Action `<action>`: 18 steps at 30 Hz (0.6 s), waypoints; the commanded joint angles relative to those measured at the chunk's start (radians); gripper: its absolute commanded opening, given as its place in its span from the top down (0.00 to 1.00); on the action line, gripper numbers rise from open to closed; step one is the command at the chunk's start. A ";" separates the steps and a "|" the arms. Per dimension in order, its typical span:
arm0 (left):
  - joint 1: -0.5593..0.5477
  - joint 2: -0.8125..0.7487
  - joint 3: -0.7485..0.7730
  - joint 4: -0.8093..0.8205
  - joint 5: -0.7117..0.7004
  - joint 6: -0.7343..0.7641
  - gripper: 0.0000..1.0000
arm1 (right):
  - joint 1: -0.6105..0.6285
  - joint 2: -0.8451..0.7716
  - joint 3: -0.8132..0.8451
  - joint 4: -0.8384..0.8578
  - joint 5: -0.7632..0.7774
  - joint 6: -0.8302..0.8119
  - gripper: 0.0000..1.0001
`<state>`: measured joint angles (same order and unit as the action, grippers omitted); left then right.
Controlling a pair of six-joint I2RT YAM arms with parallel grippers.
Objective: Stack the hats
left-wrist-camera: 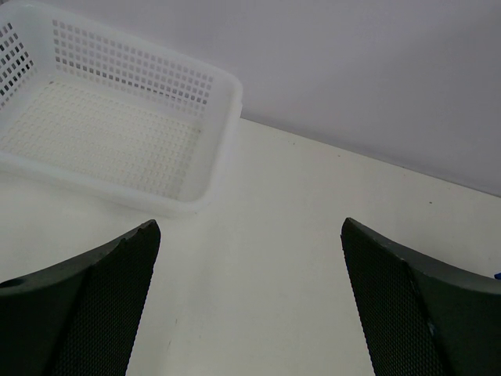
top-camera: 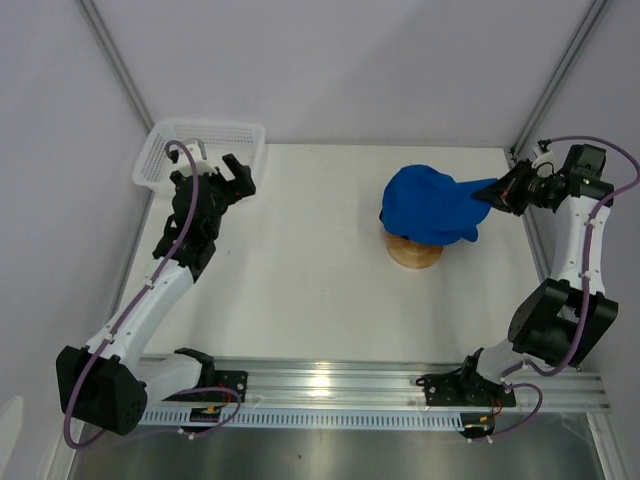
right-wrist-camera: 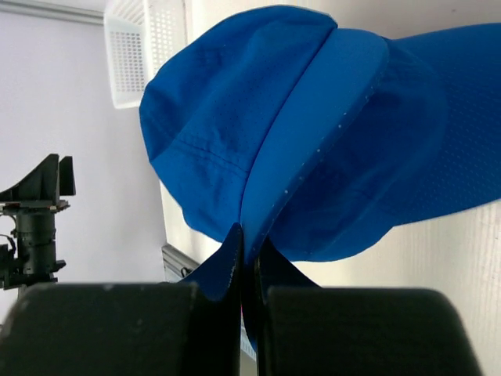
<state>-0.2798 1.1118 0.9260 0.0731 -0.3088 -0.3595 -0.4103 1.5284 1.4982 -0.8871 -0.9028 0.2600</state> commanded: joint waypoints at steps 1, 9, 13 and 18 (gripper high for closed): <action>0.011 0.009 -0.004 0.070 0.019 -0.025 0.00 | -0.010 0.029 0.042 0.008 0.240 -0.108 1.00; 0.011 0.022 0.007 0.076 0.077 -0.073 0.00 | -0.022 0.088 -0.018 0.189 0.133 -0.154 1.00; -0.016 0.026 -0.023 0.136 0.200 -0.114 0.01 | -0.022 0.128 -0.116 0.347 0.082 -0.111 1.00; -0.105 0.065 0.004 0.123 0.269 -0.058 0.00 | -0.022 0.147 -0.193 0.496 0.030 -0.088 1.00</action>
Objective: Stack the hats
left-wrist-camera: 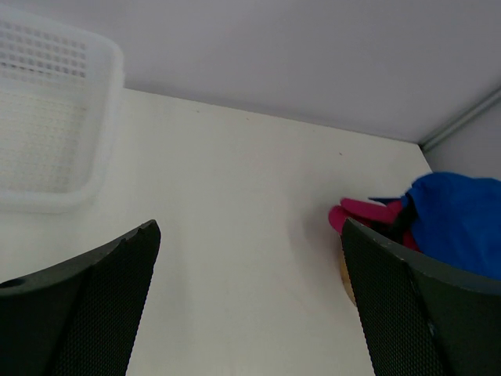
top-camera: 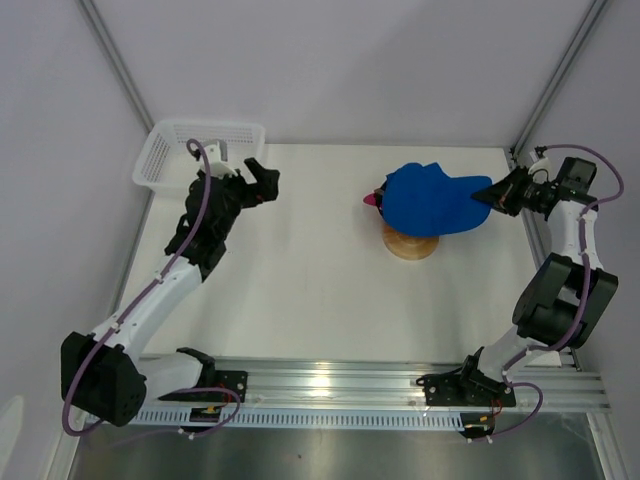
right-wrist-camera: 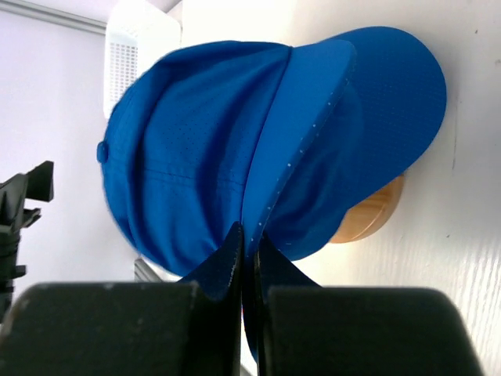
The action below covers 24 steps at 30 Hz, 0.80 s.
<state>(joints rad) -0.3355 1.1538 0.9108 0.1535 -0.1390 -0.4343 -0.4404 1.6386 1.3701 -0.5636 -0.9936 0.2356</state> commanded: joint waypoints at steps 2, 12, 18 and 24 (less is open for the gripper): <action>-0.074 0.038 0.037 0.040 0.130 0.023 0.01 | 0.006 0.026 -0.083 0.217 0.136 -0.052 1.00; -0.212 0.161 0.137 -0.022 0.187 0.057 0.01 | -0.026 0.035 -0.056 0.318 0.150 0.002 1.00; -0.284 0.268 0.223 -0.092 0.197 0.089 0.02 | -0.026 0.127 -0.055 0.358 0.064 0.037 1.00; -0.373 0.357 0.257 -0.086 0.171 0.065 0.05 | -0.015 0.103 -0.196 0.459 0.094 0.113 1.00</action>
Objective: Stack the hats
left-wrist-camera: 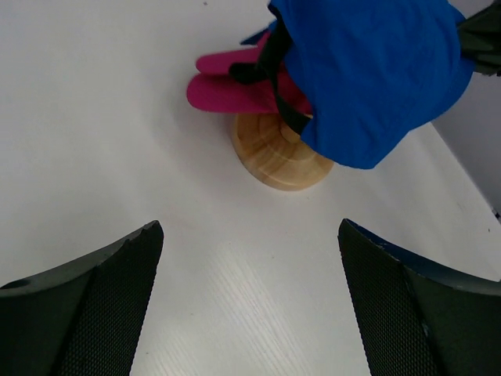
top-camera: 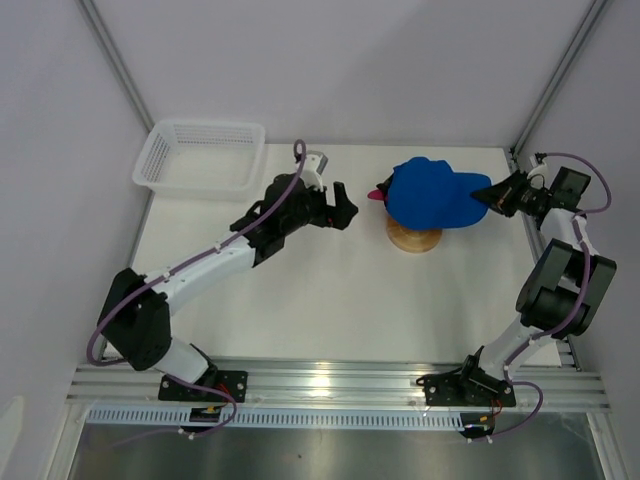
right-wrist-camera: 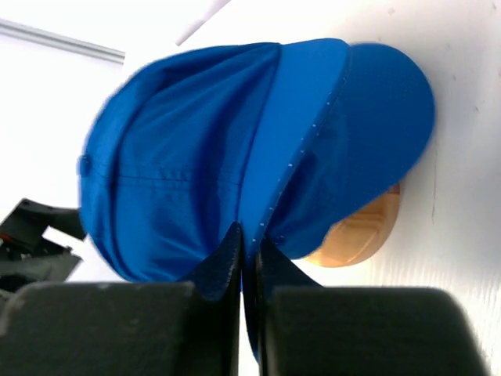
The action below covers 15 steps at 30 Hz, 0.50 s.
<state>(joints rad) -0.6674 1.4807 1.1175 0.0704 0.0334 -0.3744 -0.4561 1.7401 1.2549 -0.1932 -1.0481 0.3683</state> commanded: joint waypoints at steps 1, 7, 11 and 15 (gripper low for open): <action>-0.049 0.039 0.062 -0.004 -0.001 0.000 0.05 | 0.003 -0.008 -0.100 0.090 0.167 -0.028 0.91; -0.077 0.084 0.103 -0.020 0.011 -0.004 0.06 | -0.018 -0.120 -0.132 0.015 0.339 -0.065 0.17; -0.092 0.105 0.114 -0.030 0.010 -0.003 0.07 | -0.026 -0.244 -0.124 0.015 0.359 -0.039 0.01; -0.126 0.141 0.116 -0.029 -0.001 -0.035 0.10 | 0.011 -0.379 -0.098 -0.031 0.505 -0.058 0.01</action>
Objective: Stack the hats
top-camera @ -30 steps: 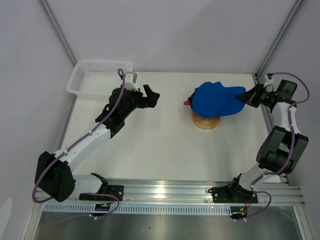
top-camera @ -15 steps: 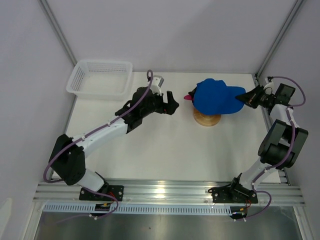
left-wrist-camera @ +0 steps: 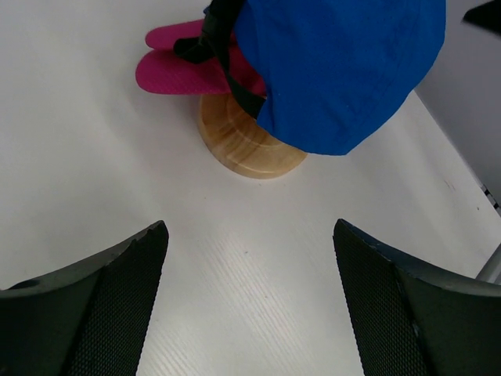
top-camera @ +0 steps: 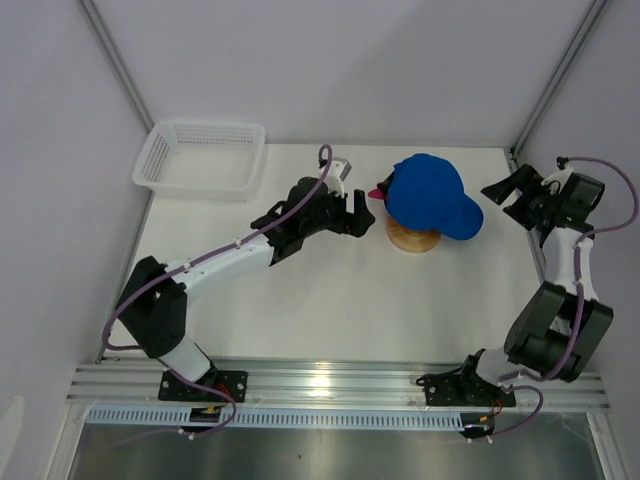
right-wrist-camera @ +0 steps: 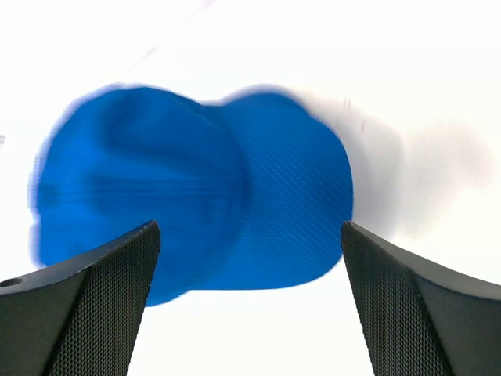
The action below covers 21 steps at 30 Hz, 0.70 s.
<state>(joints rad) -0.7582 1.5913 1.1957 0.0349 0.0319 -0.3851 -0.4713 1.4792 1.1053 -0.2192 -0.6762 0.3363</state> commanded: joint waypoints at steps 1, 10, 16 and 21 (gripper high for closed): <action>-0.044 0.039 0.039 0.007 -0.007 -0.031 0.12 | 0.037 -0.167 0.053 -0.012 0.173 -0.032 0.01; -0.073 0.093 0.047 0.054 -0.007 -0.089 0.42 | 0.212 -0.165 0.019 0.199 0.233 -0.075 0.01; -0.089 0.182 0.140 0.065 0.060 -0.127 0.64 | 0.309 0.053 0.119 0.268 0.377 -0.049 0.01; -0.096 0.213 0.140 0.122 0.024 -0.153 0.68 | 0.338 0.154 0.134 0.290 0.396 0.044 0.01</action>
<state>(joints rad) -0.8448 1.7927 1.3094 0.0994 0.0620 -0.5064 -0.1513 1.5970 1.2098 0.0326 -0.3454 0.3347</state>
